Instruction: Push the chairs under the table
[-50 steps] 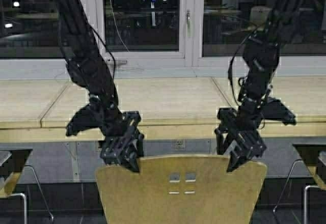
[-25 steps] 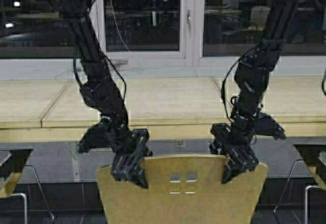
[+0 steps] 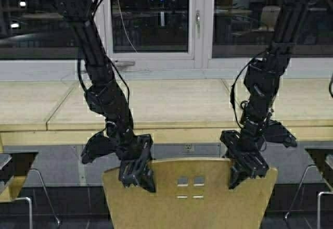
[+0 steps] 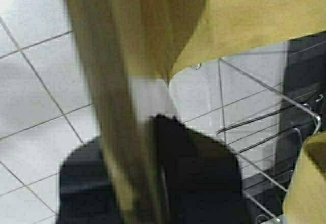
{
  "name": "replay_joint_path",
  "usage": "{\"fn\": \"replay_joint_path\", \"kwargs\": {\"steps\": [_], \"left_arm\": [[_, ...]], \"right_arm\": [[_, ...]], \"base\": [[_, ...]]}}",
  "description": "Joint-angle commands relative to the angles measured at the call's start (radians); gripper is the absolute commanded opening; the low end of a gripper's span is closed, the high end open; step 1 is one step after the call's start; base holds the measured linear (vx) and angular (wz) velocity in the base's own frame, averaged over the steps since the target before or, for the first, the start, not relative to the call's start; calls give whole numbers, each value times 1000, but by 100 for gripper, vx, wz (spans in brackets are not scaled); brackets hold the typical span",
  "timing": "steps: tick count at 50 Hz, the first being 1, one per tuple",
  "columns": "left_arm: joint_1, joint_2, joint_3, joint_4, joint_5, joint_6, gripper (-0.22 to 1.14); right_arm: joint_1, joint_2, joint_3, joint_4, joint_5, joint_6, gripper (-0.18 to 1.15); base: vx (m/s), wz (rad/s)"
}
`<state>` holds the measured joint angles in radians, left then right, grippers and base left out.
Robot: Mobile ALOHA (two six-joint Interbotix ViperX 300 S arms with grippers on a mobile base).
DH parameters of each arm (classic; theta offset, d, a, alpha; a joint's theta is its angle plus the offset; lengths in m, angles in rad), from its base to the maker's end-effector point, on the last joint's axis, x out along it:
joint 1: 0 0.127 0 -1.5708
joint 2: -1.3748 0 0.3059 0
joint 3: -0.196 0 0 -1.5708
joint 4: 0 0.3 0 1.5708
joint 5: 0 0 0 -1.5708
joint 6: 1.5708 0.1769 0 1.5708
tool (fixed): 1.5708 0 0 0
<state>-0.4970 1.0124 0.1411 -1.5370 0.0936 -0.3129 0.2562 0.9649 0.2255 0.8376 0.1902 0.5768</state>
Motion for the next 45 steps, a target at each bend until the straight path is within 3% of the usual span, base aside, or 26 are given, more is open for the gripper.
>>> {"fn": "replay_joint_path", "kwargs": {"steps": [1, 28, 45], "left_arm": [[20, -34, -9, 11, -31, 15, 3], [49, -89, 58, 12, -58, 23, 3], [81, -112, 101, 66, -51, 43, 3]], "right_arm": [[18, -41, -38, -14, -5, -133, 4], [43, -48, 2, -14, 0, -161, 4], [86, -41, 23, -14, -11, -160, 4]], "base": [[7, 7], [17, 7], [26, -2]]}}
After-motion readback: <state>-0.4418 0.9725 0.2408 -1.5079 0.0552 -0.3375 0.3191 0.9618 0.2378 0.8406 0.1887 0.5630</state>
